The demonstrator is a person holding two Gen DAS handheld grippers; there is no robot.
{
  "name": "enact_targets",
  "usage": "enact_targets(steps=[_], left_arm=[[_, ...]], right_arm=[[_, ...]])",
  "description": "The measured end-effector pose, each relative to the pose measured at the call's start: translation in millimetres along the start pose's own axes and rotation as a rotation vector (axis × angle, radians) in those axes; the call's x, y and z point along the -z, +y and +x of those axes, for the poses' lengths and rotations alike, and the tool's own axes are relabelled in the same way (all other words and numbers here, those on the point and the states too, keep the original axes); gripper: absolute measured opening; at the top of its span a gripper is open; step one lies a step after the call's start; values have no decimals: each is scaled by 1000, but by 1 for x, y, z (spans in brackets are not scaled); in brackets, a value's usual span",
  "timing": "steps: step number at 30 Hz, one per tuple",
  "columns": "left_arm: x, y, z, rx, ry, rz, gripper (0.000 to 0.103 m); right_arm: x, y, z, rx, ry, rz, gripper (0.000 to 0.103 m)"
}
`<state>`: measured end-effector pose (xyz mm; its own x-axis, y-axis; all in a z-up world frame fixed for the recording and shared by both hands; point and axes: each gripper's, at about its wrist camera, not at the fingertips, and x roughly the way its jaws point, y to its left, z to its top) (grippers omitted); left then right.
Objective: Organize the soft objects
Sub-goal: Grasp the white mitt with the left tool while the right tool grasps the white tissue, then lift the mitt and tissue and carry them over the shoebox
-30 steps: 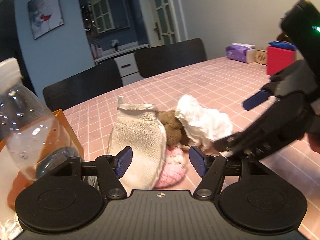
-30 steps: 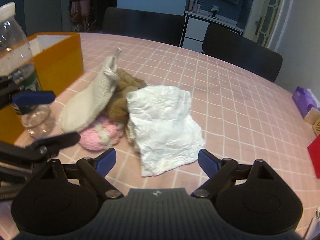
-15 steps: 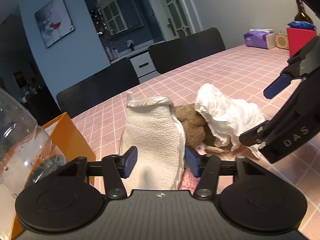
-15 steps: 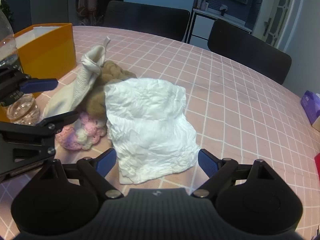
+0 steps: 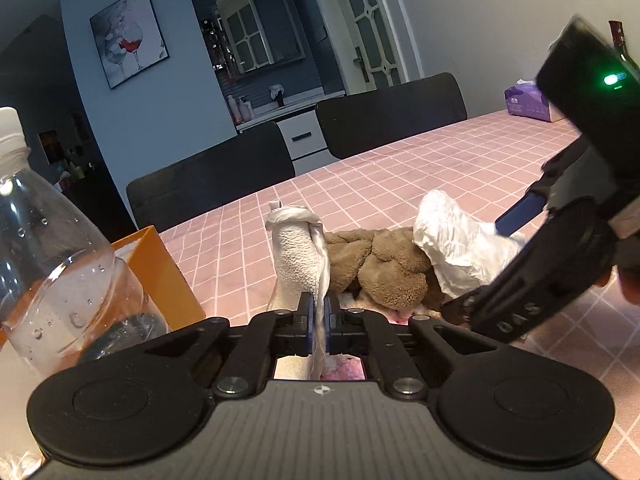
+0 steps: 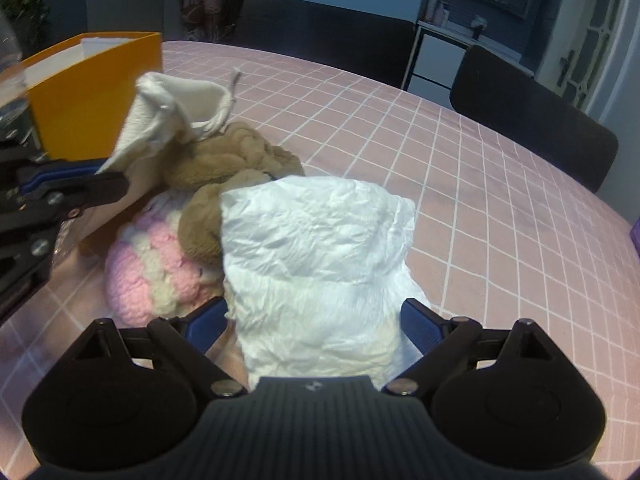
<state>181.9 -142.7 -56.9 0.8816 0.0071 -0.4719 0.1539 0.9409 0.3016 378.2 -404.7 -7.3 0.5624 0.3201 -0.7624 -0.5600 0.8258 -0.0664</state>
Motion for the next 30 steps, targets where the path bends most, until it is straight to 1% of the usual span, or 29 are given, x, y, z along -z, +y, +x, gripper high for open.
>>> enact_targets(steps=[2, 3, 4, 5, 7, 8, 9, 10, 13, 20, 23, 27, 30], left_arm=[[0, 0, -2, 2, -2, 1, 5], [0, -1, -2, 2, -4, 3, 5], [0, -1, -3, 3, -4, 6, 5], [1, -1, -4, 5, -5, 7, 4], [1, 0, -4, 7, -6, 6, 4], [2, 0, -5, 6, -8, 7, 4], [2, 0, -6, 6, -9, 5, 4], [2, 1, -6, 8, -9, 3, 4], [1, 2, -12, 8, -25, 0, 4], [3, 4, -36, 12, -85, -13, 4], [2, 7, -47, 19, -108, -16, 4], [2, 10, -65, 32, -145, -20, 3], [2, 12, -80, 45, -174, -28, 3]], right_arm=[[0, -1, 3, -9, 20, 23, 74], [-1, -1, 5, -3, 33, 29, 64], [-1, -2, 6, 4, 40, 30, 57], [-1, -3, 6, 11, 45, 31, 53], [0, -4, 4, 31, 49, 40, 37], [0, -5, 2, 42, 50, 44, 32], [0, -7, 1, 53, 52, 51, 24], [1, -8, -1, 57, 55, 60, 20], [1, -10, -9, 68, 51, 77, 15], [-1, -2, -40, 110, 16, 75, 14], [-1, 6, -55, 134, 5, 54, 14], [0, 15, -74, 150, -6, 35, 14], [2, 22, -87, 146, -11, 30, 14]])
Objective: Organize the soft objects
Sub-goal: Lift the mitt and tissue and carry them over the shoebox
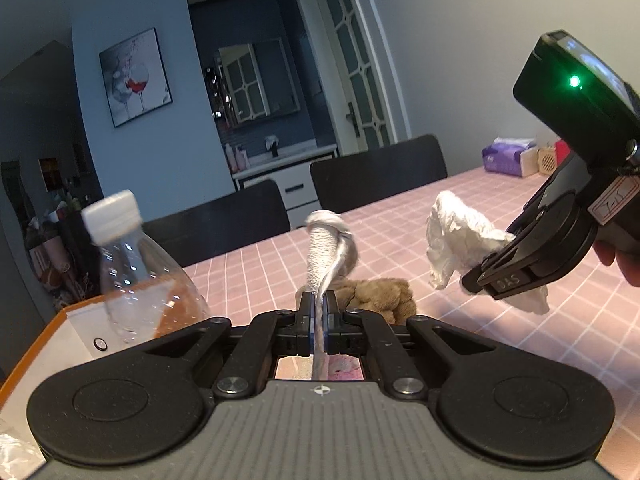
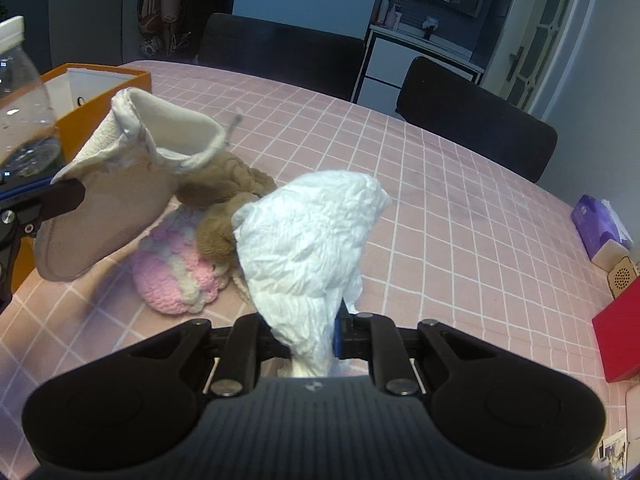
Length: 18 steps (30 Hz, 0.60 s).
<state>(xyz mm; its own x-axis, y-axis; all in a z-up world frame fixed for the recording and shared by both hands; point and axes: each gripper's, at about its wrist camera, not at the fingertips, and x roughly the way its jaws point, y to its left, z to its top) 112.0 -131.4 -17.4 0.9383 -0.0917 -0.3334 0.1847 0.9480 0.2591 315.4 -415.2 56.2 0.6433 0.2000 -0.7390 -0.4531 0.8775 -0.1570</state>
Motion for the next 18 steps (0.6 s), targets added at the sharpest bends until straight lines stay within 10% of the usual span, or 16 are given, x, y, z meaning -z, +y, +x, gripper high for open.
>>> enact_targets(steps=[18], left_arm=[[-6, 37, -88, 129, -103, -78, 3]], right_arm=[[23, 51, -71, -83, -26, -11, 15]])
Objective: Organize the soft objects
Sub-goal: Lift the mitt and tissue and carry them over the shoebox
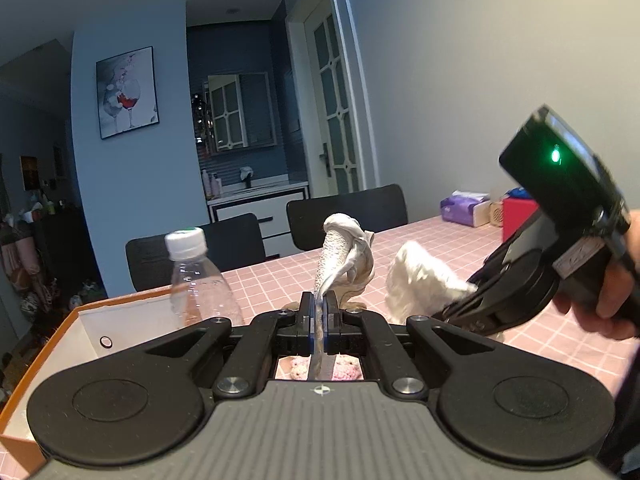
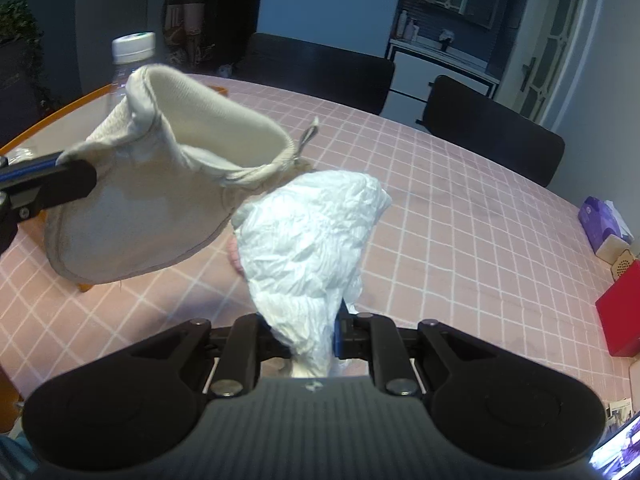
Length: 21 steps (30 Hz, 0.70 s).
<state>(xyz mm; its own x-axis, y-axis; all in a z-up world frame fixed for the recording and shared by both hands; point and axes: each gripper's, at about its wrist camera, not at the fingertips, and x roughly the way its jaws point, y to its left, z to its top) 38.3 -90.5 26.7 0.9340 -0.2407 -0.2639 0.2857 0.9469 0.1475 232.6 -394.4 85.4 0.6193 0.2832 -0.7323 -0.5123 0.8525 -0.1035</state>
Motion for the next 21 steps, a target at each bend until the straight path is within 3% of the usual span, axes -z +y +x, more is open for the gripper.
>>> enact_targets(steps=[10, 21], left_arm=[[-5, 33, -54, 25, -27, -70, 3], [-25, 75, -79, -83, -78, -83, 3]], right_arm=[[-6, 48, -35, -118, -37, -70, 15], [-40, 96, -60, -235, -172, -146, 15]])
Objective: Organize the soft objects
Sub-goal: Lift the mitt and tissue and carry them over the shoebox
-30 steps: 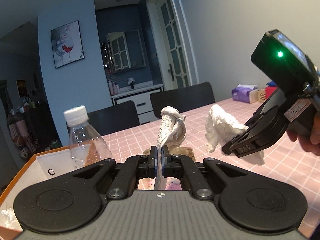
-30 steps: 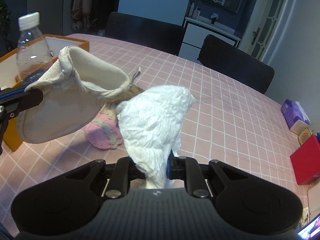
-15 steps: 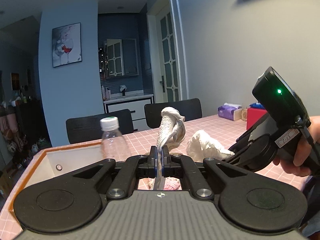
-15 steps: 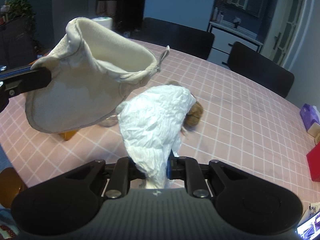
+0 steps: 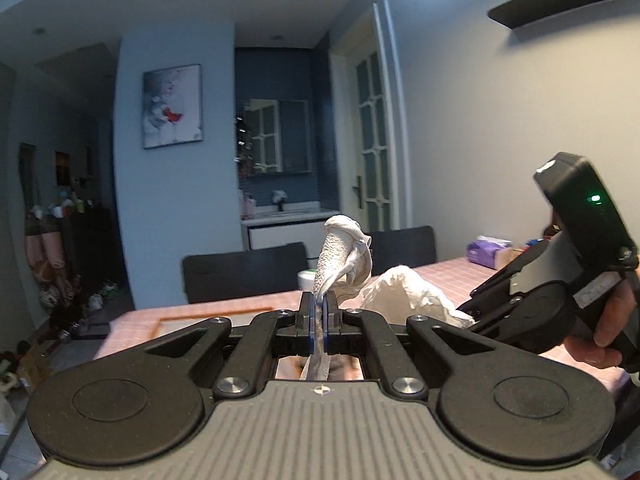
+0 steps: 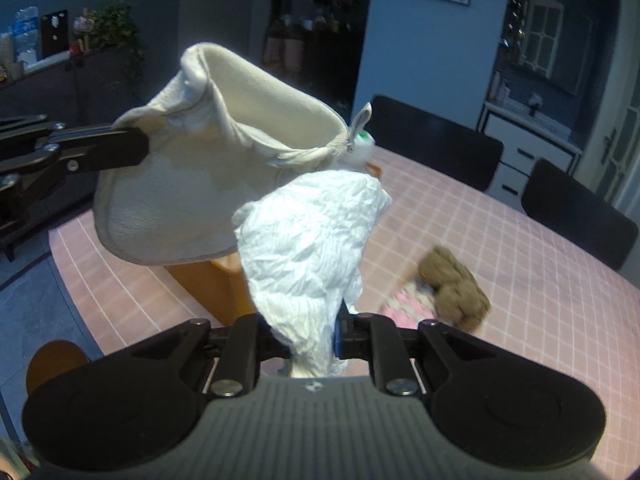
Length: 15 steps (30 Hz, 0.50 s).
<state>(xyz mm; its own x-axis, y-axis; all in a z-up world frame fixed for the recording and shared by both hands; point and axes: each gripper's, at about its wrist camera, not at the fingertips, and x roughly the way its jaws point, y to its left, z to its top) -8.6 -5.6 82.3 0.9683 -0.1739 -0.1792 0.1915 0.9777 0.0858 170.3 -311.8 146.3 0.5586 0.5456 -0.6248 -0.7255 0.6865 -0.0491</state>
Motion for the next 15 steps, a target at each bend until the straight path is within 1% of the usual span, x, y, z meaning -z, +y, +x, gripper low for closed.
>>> enact_targets(steps=[4, 7, 9, 11, 15], left_arm=[[-8, 12, 7, -55, -2, 33, 3], [-16, 20, 20, -93, 2, 66, 3], [-19, 29, 29, -93, 14, 67, 3], [-21, 40, 41, -97, 38, 47, 3], [-23, 63, 62, -116, 79, 37, 3]], right_arm=[[-23, 24, 12, -27, -48, -43, 15], [-39, 34, 29, -40, -60, -70, 15], [-50, 37, 45, -39, -59, -85, 15], [-60, 38, 64, -22, -56, -99, 15], [-80, 30, 100, -2, -18, -99, 15]])
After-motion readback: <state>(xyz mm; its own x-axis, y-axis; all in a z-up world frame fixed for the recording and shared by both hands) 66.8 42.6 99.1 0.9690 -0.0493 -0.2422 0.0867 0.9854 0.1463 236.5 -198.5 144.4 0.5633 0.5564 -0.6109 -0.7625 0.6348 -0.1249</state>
